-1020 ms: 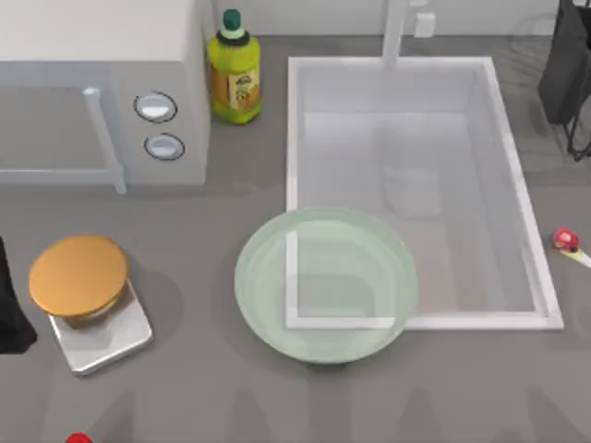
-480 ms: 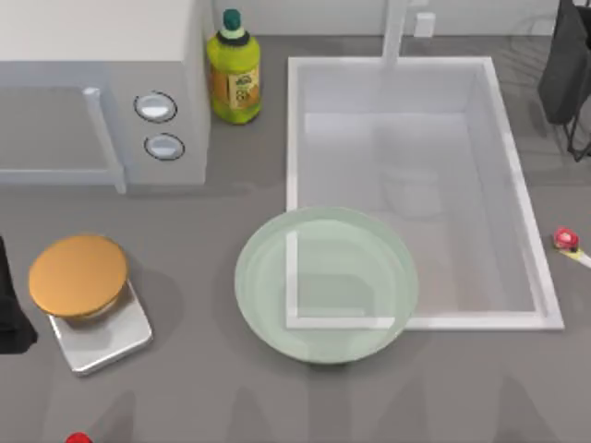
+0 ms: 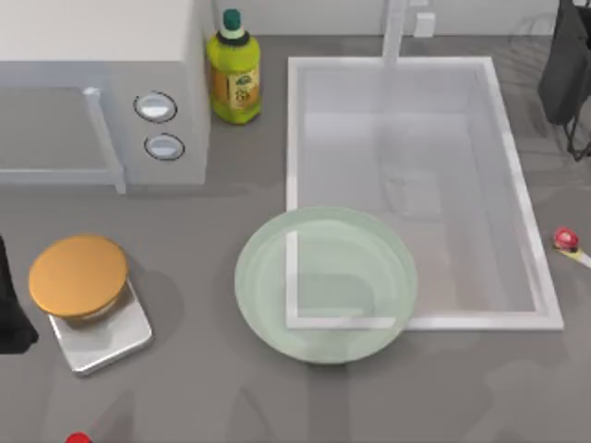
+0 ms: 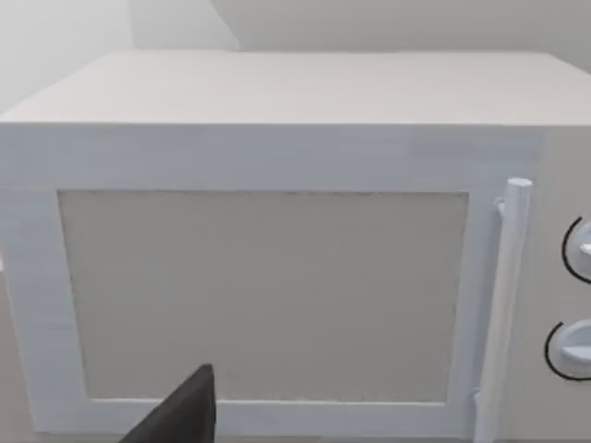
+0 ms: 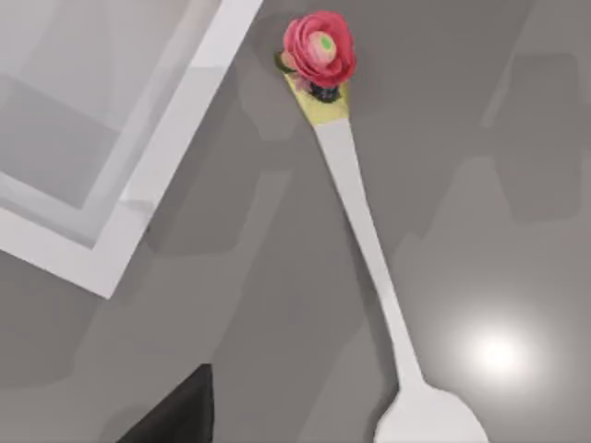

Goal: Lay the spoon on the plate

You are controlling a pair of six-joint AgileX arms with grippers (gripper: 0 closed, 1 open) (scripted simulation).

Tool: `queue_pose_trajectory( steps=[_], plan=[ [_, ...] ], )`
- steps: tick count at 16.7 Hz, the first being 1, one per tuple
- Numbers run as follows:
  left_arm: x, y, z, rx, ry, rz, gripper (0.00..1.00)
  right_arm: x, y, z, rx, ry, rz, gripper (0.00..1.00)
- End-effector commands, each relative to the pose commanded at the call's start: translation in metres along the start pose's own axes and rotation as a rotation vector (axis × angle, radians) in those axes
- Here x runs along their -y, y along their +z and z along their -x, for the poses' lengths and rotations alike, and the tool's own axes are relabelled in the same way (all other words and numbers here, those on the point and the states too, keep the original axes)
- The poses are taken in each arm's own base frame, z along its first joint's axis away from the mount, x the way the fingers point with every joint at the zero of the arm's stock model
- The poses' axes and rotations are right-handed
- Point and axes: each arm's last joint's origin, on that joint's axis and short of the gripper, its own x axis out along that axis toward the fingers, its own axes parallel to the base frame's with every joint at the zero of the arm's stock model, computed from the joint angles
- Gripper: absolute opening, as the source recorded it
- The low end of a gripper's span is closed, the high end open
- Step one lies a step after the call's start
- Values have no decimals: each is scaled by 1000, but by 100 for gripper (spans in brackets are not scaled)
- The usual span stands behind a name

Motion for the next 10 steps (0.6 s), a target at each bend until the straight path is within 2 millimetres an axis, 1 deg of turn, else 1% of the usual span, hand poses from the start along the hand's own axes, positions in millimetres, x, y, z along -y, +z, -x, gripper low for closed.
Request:
queue_pose_trajectory(
  steps=[2,5,8,10],
  plan=[
    [0,0,0,0,0,0,100,12,20,-23,-139,83,68,100],
    [0,0,0,0,0,0,100,26,43,-51,-277,180,155,100],
    [0,0,0,0,0,0,100,36,59,-73,-357,245,216,100],
    [0,0,0,0,0,0,100,40,64,-83,-386,269,238,100]
  ],
)
